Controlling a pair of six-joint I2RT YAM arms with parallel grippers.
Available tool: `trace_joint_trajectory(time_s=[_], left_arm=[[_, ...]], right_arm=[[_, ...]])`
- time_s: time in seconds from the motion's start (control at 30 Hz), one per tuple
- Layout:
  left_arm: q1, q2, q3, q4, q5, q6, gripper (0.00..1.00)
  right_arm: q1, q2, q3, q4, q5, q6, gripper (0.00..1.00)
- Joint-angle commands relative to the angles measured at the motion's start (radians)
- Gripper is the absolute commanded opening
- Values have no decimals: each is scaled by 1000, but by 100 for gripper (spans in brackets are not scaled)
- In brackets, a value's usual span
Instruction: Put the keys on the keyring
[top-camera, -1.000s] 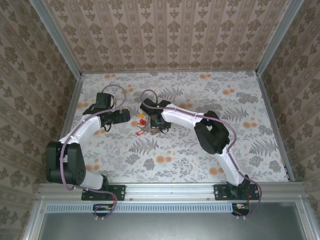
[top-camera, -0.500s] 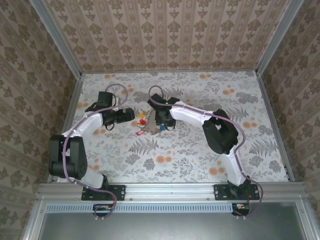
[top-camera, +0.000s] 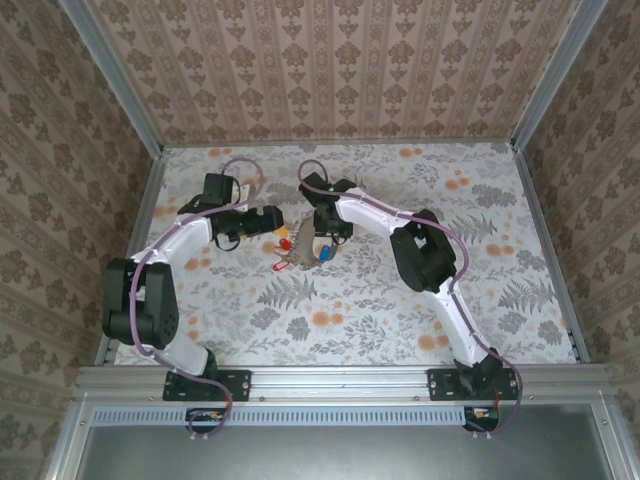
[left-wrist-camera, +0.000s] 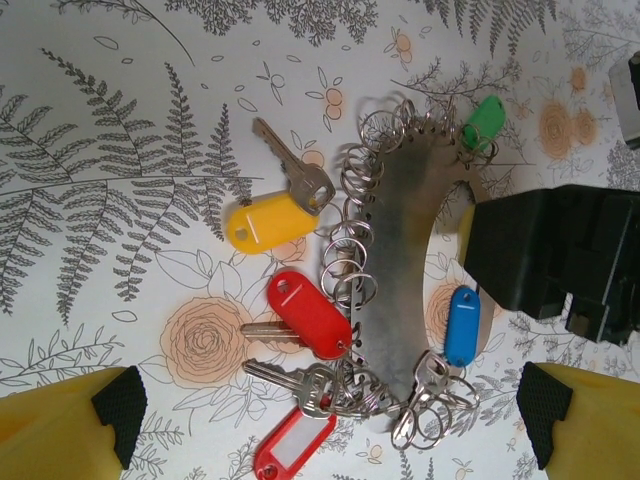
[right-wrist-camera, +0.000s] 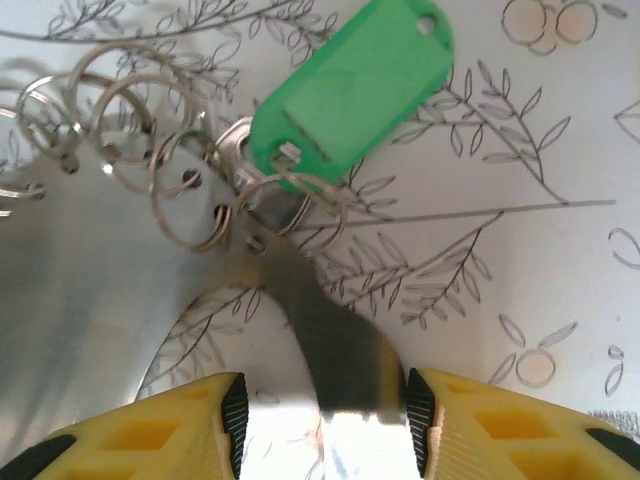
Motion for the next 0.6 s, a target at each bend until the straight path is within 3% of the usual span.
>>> trace_joint_trajectory(time_s=[0.0,0.13,0.27,0.4,0.57], left_arm=[[-25,14,2,19,4,-16,99],[-104,28,-44,66,-20,-29,99],[-211,73,-91,166,18,-77,96],[-328,130,-97,234,61,-143,95],[-430,205,-38,187,131,-94,87]], right_arm=[[-4,-30,-74,-163,8,-42,47],[-32,-204,-317,-79,-12,-135,47],[-126,-284,-461,-24,-32,-209,47],[-217,-326,-516,43,-91,-313,48],[-253,-387,-521,68,-255,-305,48]])
